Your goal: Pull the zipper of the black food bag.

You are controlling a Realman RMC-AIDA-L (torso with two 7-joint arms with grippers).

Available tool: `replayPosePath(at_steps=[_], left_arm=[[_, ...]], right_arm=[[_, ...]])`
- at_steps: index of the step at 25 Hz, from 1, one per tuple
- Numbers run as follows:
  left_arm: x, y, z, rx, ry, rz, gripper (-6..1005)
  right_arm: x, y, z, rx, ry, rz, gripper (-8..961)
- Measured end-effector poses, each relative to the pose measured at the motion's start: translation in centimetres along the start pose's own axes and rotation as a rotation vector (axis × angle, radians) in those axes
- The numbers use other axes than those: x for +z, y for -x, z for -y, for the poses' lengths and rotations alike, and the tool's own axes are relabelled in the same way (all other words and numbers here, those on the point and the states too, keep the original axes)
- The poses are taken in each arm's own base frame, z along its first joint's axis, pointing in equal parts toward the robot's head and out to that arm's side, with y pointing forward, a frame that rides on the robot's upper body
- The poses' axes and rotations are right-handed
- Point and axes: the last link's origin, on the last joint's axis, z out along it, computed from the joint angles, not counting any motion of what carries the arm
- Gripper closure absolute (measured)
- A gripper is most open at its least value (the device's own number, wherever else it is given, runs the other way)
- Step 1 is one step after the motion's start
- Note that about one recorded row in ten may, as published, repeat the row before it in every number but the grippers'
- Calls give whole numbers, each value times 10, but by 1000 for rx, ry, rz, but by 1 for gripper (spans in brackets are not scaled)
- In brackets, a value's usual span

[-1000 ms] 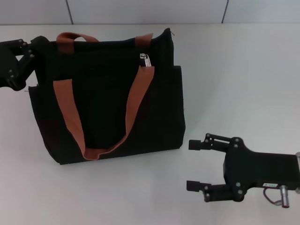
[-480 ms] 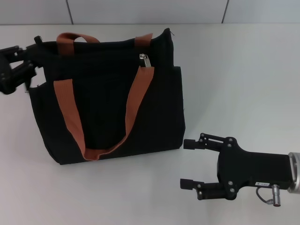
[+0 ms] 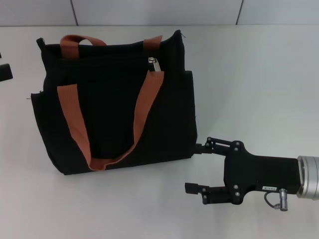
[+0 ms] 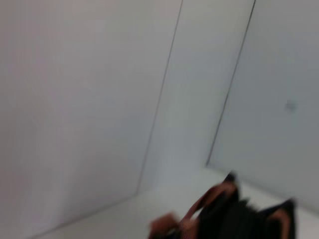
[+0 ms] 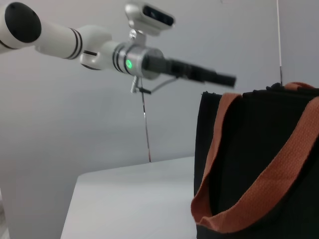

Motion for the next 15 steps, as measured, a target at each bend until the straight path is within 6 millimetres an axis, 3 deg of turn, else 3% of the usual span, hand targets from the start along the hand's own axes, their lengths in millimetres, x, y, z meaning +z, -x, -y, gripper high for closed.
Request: replayPosePath(at_steps=[5,10,13,15], left_arm=[[18,8,-22,41,132,-153,222],[48,34,-47,131,191,-254,188],[68,58,-70,169,281,-226,167],[71,65,-76,177,304,-213,169]], right_arm=[[4,2,2,-2,7,4,128],[7,4,4,-5,16,5,129],[8,5,4,-12,23,7,129],[8,6,3,-14,27,14,129]])
